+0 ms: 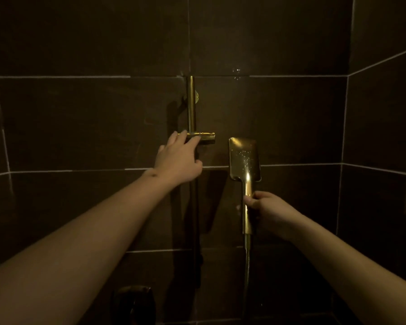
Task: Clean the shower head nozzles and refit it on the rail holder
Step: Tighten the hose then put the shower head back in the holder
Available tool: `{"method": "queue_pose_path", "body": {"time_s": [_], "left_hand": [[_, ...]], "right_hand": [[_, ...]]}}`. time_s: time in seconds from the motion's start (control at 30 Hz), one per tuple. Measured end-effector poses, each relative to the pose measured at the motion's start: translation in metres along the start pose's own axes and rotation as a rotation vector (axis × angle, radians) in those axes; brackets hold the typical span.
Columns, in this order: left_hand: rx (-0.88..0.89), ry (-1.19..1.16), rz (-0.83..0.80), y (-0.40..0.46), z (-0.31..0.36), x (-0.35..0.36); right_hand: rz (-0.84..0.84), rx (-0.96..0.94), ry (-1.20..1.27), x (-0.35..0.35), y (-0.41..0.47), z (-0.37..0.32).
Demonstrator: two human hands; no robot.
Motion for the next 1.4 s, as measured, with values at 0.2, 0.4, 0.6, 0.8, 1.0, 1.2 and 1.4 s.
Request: {"method": "queue_pose_path", "body": {"time_s": [0.2,0.4,0.6,0.8,1.0,1.2,1.4], "left_hand": [[0.054,0.16,-0.059,0.035,-0.003,0.011],[0.057,0.144,-0.097,0.046,-0.015,0.032],[0.089,0.112,-0.088,0.045,-0.02,0.041],[0.033,0.06,-0.101,0.046,-0.019,0.046],[0.04,0.047,-0.101,0.05,-0.019,0.048],[0.051,0.052,-0.107,0.051,-0.021,0.048],[0.048,0.042,-0.116,0.048,-0.019,0.046]], "right_hand": [[0.121,-0.082,0.064,-0.021,0.037,-0.046],[0.114,-0.147,0.051,-0.033,0.068,-0.11],[0.109,-0.206,0.064,-0.034,0.097,-0.159],[0.122,-0.254,0.097,-0.024,0.118,-0.189],[0.16,-0.285,0.054,-0.02,0.135,-0.213],[0.172,-0.332,0.128,-0.007,0.146,-0.236],[0.174,-0.405,0.123,0.008,0.151,-0.259]]}}
Point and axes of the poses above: each hand's wrist, its own y-axis towards the middle knuckle, its own x-axis out of the palm, z = x × y, the point moved 10 cm from there along y, towards the middle knuckle, and after that the axes turned 5 degrees about -y, right-handed, at the moved point
